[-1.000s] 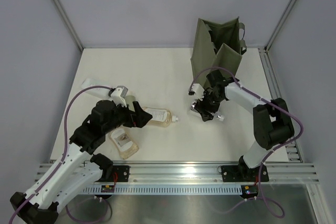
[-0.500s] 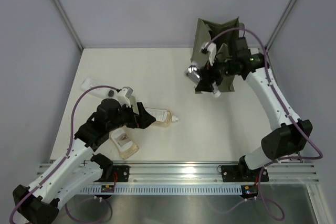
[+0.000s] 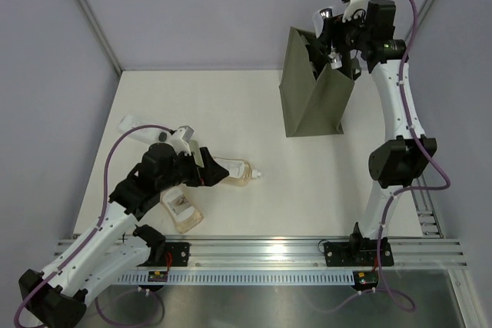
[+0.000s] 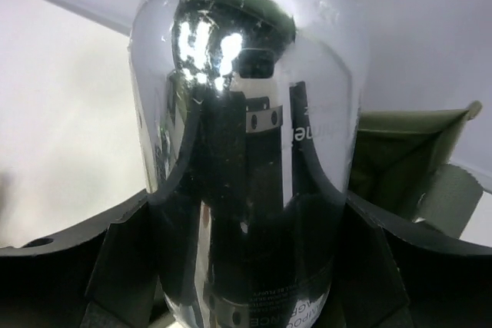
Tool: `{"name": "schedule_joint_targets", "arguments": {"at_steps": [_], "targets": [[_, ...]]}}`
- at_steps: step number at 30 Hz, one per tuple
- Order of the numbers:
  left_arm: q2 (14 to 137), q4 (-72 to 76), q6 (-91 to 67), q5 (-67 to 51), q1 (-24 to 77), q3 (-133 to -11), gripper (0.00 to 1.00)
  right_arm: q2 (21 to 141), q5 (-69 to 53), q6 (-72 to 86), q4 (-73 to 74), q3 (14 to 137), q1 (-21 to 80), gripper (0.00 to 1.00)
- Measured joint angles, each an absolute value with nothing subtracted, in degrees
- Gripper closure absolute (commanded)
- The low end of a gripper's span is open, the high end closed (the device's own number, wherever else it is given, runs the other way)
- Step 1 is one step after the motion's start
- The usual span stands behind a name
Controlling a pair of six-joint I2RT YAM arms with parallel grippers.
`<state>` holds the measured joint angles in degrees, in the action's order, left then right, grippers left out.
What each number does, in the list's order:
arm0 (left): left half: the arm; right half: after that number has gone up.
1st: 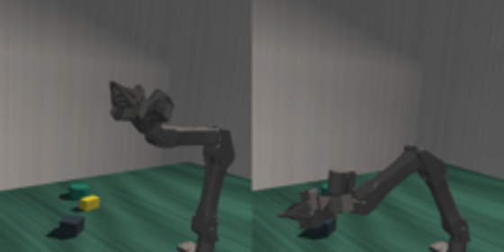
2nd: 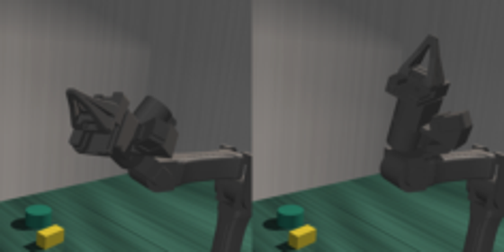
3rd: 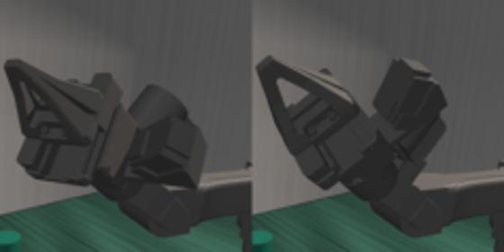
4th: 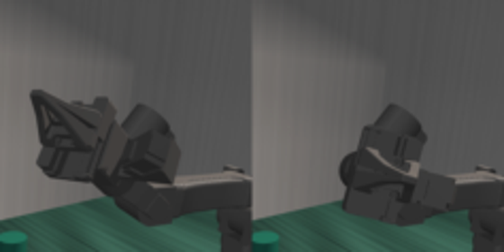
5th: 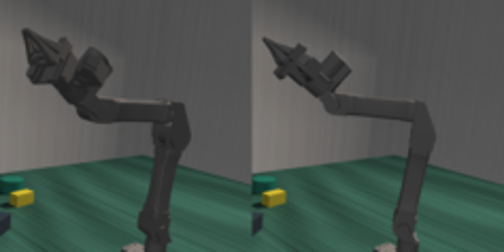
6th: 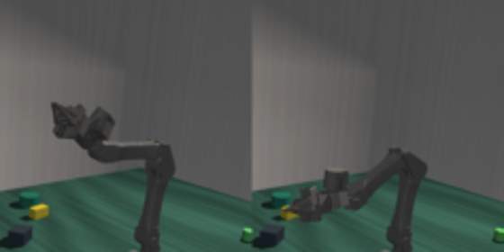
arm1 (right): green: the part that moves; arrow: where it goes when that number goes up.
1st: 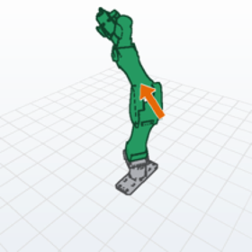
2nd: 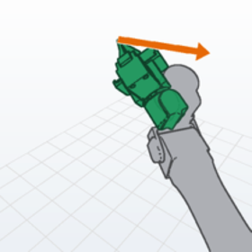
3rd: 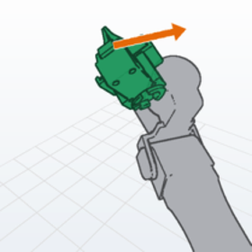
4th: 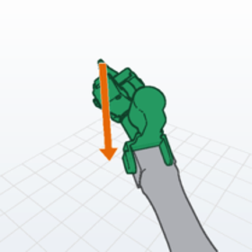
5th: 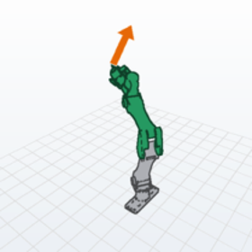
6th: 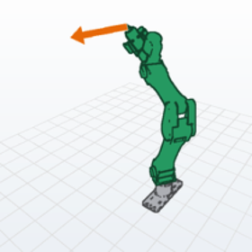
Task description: Place the personal care products into the canvas bag
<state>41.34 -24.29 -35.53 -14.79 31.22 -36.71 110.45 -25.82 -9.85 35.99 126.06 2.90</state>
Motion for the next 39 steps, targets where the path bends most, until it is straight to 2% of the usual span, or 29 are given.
{"name": "schedule_joint_targets", "arguments": {"at_steps": [7,13,17,22,25,29,34,39], "targets": [[41.63,-23.88,-36.32,-14.66,31.22,-36.71,0.01,117.38,-19.55,-12.84,27.66,124.03,2.9,1.0],[42.04,-22.28,-37.54,-14.39,31.22,-36.29,0.01,112.46,-26.15,-18.98,23.88,115.26,2.46,1.0],[42.59,-21.12,-38.15,-14.46,31.22,-35.83,0.01,111.18,-30.57,-20.67,26.04,114.28,2.17,1.0],[42.96,-20.86,-38.5,-14.72,31.22,-35.83,0.01,111.98,-34.74,-23.55,31.66,118.85,1.87,1.0],[42.59,-20.99,-38.48,-14.72,31.2,-35.83,0.01,114.32,-36.12,-25.76,36.38,127.37,1.8,1.0],[41.17,-21.19,-38.44,-14.66,31.18,-35.83,0.01,115.79,-36.23,-26.3,35.22,134.1,1.74,1.0],[40.47,-21.28,-38.41,-14.59,31.18,-35.83,0.01,116.22,-36.56,-23.81,32.36,134.52,1.69,1.0],[40.69,-21.28,-38.41,-14.61,31.18,-35.83,0.01,116.84,-36.03,-21.8,30.17,128.97,1.67,1.0]]}}
